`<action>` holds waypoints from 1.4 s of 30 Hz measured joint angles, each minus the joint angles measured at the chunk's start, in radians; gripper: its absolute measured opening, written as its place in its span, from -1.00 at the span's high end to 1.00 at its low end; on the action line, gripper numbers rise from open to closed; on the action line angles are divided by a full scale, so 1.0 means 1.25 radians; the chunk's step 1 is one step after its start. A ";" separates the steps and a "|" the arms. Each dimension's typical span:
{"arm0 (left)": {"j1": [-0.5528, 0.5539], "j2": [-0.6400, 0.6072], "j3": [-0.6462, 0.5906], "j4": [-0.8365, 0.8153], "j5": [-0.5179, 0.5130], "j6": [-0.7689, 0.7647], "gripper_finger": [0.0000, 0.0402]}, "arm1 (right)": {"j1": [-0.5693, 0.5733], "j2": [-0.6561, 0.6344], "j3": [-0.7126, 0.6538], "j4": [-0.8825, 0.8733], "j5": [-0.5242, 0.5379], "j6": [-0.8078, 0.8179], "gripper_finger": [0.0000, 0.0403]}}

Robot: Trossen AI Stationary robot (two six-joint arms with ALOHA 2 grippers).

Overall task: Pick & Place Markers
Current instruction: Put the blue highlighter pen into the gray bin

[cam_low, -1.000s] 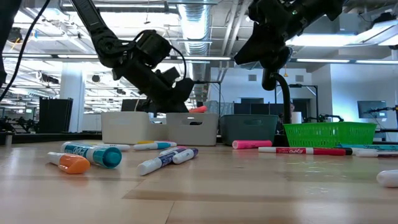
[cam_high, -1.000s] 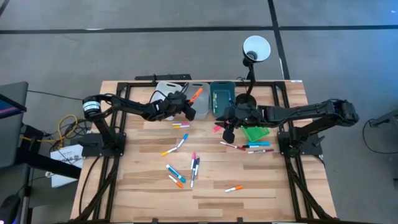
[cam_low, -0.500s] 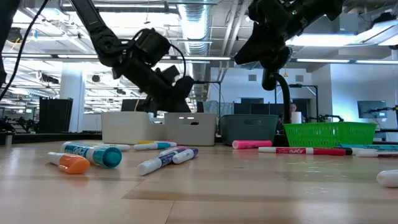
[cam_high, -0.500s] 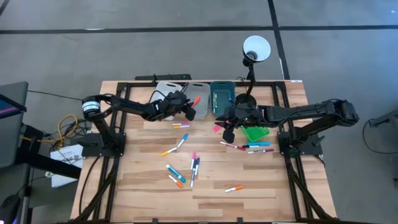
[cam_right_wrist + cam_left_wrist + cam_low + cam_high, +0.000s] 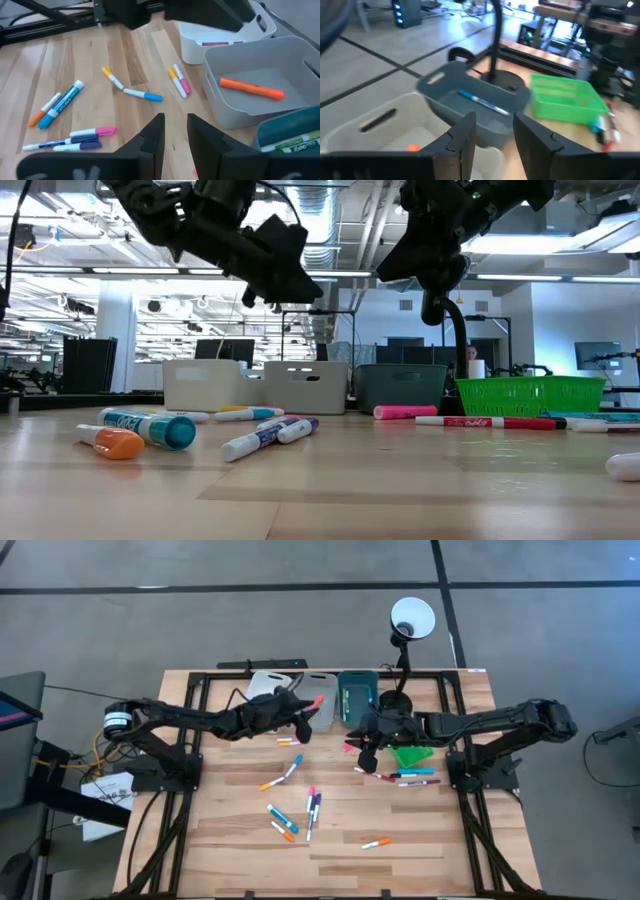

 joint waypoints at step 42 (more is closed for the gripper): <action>-0.104 -0.050 -0.003 -0.131 0.010 0.063 0.37 | 0.302 0.109 0.176 -0.941 -0.088 0.599 0.31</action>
